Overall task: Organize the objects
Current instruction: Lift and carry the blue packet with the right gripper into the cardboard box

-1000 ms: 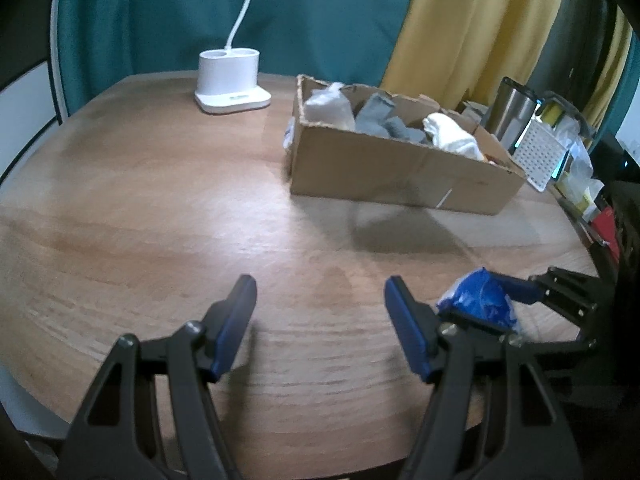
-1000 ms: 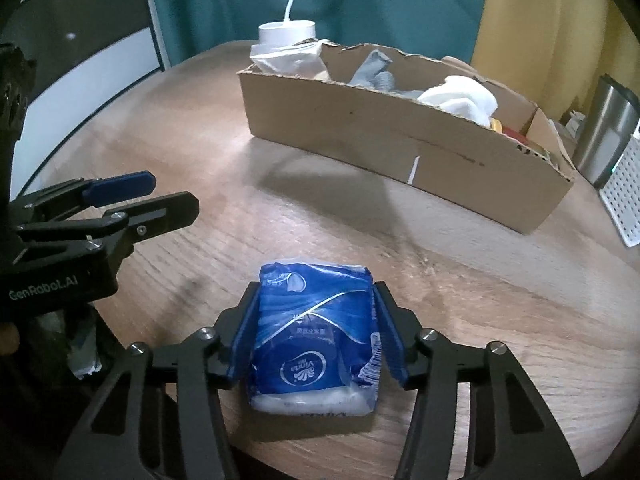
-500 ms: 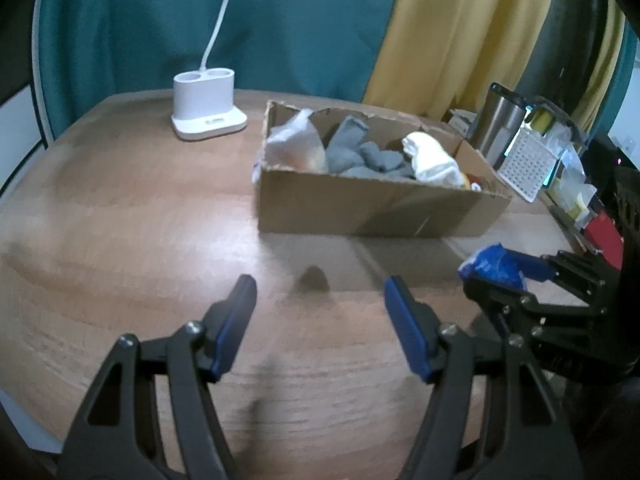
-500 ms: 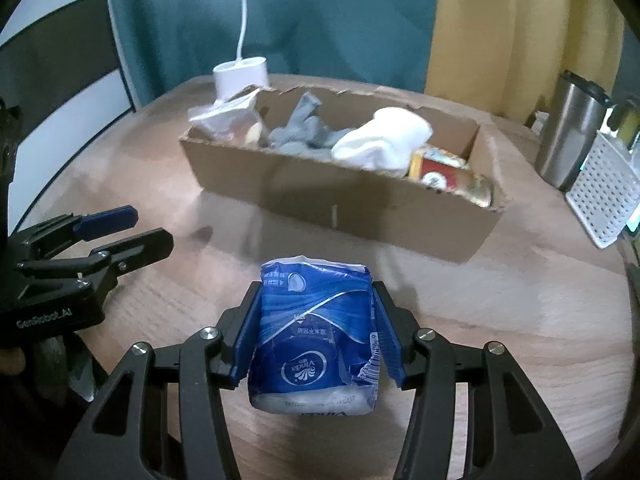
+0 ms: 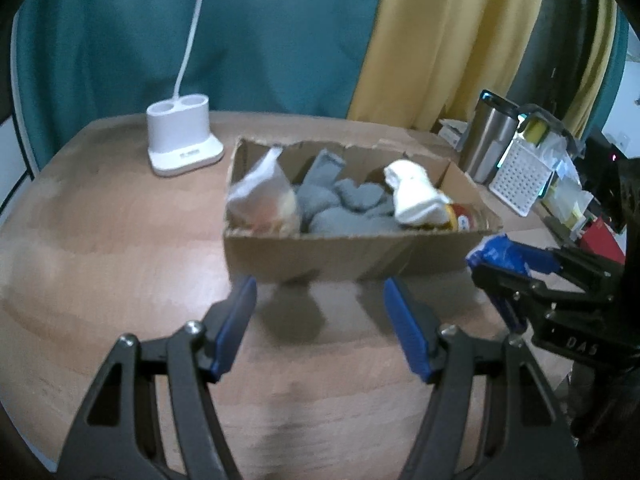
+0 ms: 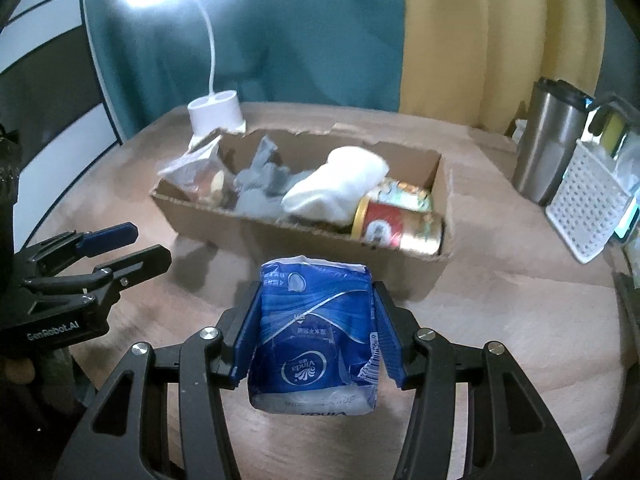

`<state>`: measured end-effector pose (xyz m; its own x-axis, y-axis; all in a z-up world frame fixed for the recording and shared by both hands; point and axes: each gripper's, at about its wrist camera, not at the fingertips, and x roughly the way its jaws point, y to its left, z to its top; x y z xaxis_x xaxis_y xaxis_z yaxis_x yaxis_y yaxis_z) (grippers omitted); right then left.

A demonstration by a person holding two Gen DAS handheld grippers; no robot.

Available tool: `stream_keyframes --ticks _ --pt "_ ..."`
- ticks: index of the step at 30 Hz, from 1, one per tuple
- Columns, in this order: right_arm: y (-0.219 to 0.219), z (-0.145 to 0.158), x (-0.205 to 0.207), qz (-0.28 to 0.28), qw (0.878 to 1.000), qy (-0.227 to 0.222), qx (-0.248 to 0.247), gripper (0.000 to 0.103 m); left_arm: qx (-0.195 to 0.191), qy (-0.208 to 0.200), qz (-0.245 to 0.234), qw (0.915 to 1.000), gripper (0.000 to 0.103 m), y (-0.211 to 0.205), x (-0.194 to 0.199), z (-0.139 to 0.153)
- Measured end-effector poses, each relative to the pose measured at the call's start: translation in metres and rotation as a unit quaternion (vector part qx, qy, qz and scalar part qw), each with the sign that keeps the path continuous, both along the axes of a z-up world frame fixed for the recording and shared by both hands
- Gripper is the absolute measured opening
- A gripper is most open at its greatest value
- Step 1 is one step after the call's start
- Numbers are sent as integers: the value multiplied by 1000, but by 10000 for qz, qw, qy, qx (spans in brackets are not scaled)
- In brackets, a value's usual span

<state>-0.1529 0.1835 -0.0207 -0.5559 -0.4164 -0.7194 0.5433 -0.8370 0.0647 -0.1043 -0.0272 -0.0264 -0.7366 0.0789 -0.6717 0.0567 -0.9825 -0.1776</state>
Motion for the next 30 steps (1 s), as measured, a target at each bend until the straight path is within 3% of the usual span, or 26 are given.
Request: stream_keyframes --ticks 11,30 --pt "11 19 -19 -118 9997 189 -91 55 -6 108 -74 9999 68 9 -17 12" --pt "15 20 -60 -261 9993 176 -183 55 -44 172 -28 9998 68 5 -47 16"
